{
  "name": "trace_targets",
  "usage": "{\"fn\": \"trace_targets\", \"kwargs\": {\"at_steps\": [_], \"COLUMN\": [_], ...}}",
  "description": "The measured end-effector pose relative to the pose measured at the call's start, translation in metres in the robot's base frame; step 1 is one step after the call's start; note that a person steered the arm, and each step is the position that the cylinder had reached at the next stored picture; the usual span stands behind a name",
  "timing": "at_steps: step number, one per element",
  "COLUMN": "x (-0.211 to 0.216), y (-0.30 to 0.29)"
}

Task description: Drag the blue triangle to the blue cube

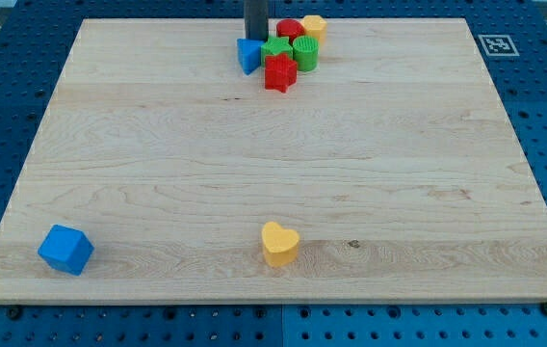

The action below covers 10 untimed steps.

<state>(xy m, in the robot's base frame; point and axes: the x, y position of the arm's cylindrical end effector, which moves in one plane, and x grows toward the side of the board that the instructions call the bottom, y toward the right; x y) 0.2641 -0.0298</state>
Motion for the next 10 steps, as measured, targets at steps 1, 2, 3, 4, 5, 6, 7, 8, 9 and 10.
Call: {"fn": "trace_targets", "kwargs": {"at_steps": [1, 2, 3, 4, 5, 6, 7, 8, 9, 10], "x": [0.027, 0.052, 0.075, 0.098, 0.129, 0.157, 0.180, 0.175, 0.169, 0.169], "y": [-0.007, -0.016, -0.035, -0.052, -0.058, -0.061, -0.063, -0.061, -0.067, -0.086]}}
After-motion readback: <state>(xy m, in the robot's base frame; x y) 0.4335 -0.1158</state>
